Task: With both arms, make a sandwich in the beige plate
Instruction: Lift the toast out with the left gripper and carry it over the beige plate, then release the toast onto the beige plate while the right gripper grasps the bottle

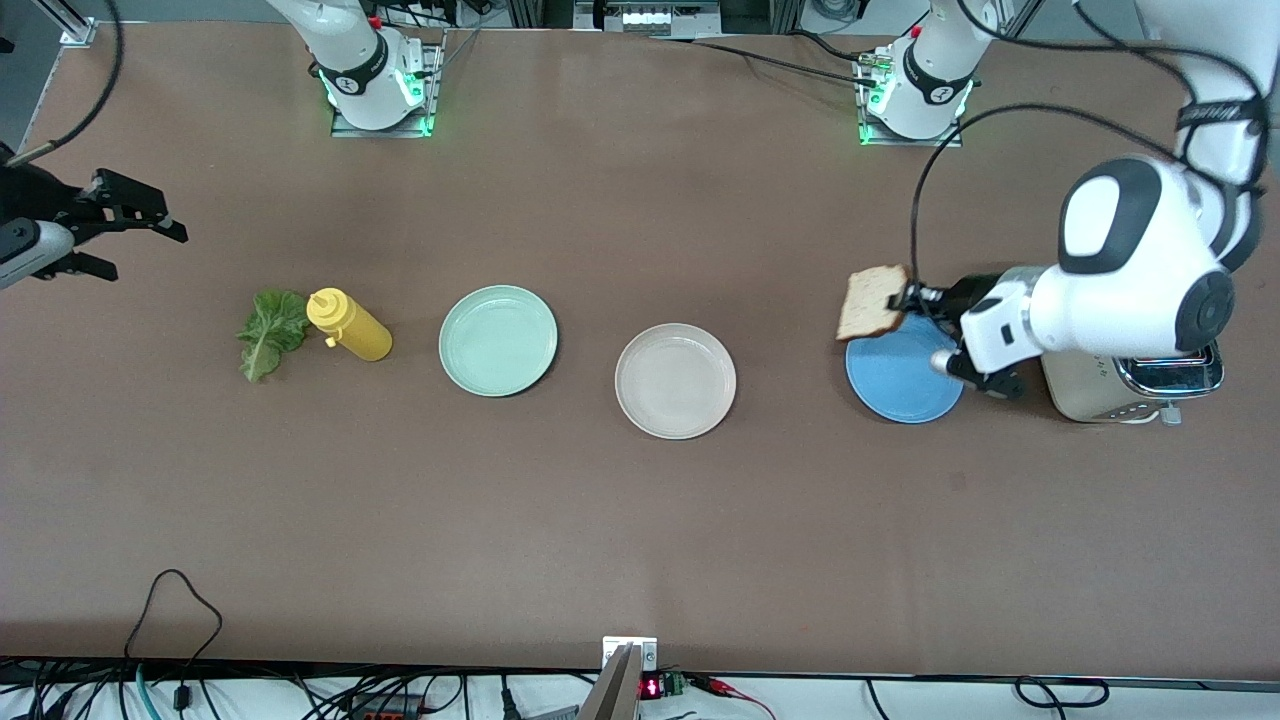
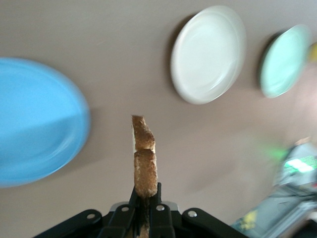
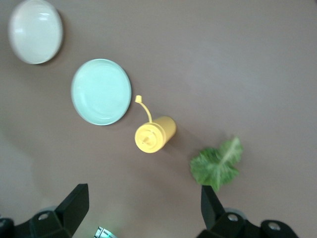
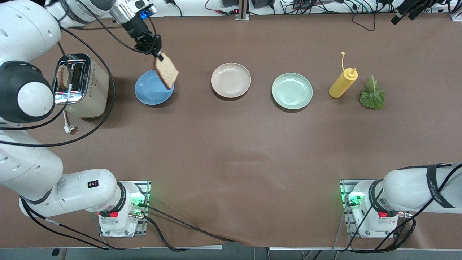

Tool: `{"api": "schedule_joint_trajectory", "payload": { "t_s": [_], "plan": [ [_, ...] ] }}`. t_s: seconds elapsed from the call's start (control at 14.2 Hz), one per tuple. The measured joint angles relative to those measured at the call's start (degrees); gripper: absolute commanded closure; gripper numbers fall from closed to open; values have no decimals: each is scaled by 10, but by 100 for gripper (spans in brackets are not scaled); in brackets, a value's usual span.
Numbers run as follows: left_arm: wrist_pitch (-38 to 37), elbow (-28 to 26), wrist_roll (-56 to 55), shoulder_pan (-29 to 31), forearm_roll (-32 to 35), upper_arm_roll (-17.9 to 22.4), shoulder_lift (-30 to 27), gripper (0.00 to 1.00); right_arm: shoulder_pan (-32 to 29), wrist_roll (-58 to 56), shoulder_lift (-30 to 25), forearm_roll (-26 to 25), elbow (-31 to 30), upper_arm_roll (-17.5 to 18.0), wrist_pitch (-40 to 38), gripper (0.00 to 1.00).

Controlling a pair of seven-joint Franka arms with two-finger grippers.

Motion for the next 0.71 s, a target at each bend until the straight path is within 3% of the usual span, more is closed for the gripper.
{"api": "schedule_joint_trajectory", "payload": {
  "t_s": [0.35, 0.71],
  "plan": [
    [124, 2, 72, -48, -234, -5, 73, 100, -104, -283, 23, 156, -78, -4, 6, 0],
    [181, 2, 248, -71, -361, -5, 170, 99, -160, -537, 51, 287, -162, -4, 10, 0]
  ]
}}
